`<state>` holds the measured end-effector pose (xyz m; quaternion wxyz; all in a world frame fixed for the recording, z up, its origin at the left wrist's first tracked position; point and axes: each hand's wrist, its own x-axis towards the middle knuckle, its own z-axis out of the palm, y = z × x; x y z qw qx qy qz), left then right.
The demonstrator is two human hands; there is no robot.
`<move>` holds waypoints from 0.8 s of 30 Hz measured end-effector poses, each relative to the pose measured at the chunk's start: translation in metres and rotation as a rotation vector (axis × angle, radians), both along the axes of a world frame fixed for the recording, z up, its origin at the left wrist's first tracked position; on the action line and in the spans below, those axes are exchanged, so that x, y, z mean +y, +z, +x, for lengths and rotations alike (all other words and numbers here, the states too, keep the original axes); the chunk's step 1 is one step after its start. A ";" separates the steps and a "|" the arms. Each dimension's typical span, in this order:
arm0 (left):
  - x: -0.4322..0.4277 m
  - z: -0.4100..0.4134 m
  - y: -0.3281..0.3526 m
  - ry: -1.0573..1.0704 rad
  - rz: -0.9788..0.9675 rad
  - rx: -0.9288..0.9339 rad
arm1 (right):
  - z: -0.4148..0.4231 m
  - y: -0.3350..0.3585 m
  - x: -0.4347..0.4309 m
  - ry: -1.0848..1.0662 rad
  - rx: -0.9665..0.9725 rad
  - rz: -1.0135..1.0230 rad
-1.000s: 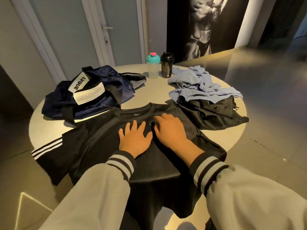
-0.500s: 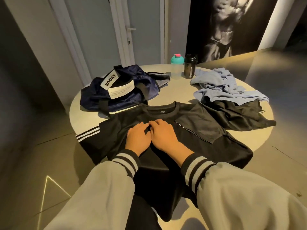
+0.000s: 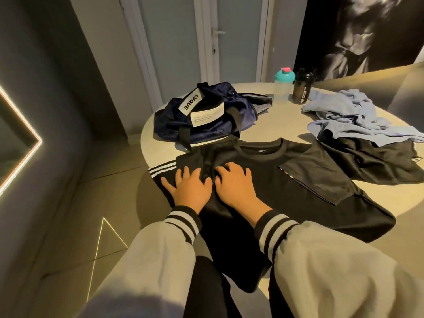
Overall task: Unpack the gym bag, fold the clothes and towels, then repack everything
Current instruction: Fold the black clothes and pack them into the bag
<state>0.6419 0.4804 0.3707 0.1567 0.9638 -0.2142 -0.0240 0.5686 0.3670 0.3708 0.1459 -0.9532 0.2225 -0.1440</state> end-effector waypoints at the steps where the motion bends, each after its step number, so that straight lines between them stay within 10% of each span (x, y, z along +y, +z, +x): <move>1: 0.000 -0.001 0.002 0.039 0.012 0.037 | -0.001 -0.003 0.001 0.001 -0.006 0.000; 7: 0.007 0.008 0.006 0.100 -0.121 0.237 | -0.005 -0.005 -0.004 0.007 0.027 0.061; 17: 0.002 0.007 0.013 0.022 -0.193 -0.071 | -0.007 0.001 -0.018 0.068 0.178 -0.036; 21: -0.013 0.005 0.022 -0.227 -0.297 -0.310 | -0.009 -0.005 -0.022 0.058 0.079 0.021; 24: -0.025 -0.004 0.026 -0.520 -0.321 -0.113 | -0.010 -0.001 -0.029 0.008 -0.119 0.273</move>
